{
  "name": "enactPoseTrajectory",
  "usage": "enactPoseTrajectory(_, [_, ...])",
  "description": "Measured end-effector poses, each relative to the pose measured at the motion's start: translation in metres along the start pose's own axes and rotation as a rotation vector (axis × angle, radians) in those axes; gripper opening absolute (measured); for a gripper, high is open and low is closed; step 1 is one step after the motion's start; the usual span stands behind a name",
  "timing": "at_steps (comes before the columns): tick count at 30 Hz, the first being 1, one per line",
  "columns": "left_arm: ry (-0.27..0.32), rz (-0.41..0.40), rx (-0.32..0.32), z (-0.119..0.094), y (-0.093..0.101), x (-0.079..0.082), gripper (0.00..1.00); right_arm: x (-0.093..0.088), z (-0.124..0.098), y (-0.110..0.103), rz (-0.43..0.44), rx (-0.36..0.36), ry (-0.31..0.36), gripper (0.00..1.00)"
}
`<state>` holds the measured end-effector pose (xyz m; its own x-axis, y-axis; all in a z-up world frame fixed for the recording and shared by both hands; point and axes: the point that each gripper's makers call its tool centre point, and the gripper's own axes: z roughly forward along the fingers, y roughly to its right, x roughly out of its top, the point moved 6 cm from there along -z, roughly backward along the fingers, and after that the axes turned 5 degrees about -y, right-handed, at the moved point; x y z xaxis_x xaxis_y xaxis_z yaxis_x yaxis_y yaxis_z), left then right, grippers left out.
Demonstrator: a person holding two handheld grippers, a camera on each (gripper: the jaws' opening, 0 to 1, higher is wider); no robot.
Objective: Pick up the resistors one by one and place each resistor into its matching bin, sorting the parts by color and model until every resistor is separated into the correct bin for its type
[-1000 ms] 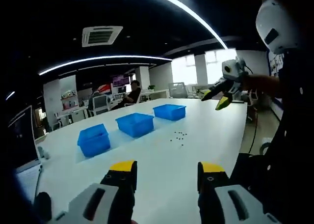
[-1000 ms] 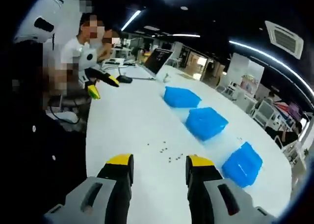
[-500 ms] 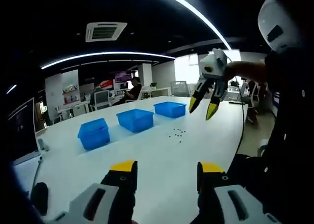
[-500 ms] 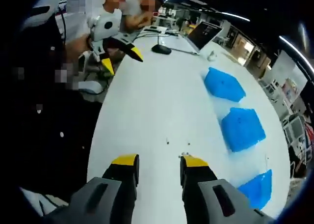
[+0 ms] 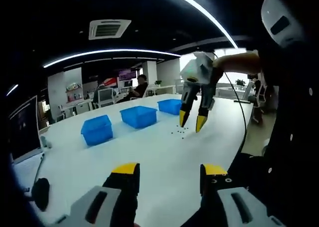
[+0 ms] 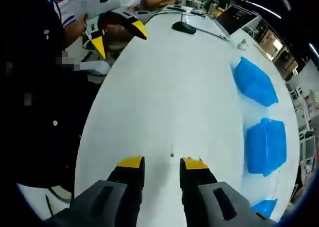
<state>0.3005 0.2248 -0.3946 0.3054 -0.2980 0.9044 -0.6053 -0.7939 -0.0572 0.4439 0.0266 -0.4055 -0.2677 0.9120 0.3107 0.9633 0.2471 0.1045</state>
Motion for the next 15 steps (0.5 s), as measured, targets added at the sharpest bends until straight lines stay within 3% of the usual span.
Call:
enactPoseTrajectory(7, [0.009, -0.021, 0.013, -0.004, 0.001, -0.004, 0.48, -0.001, 0.019, 0.014, 0.016, 0.02, -0.046, 0.24])
enactPoseTrajectory(15, [0.008, -0.027, 0.018, -0.008, -0.001, -0.007, 0.47, -0.005, 0.025, 0.018, 0.051, 0.032, -0.063, 0.19])
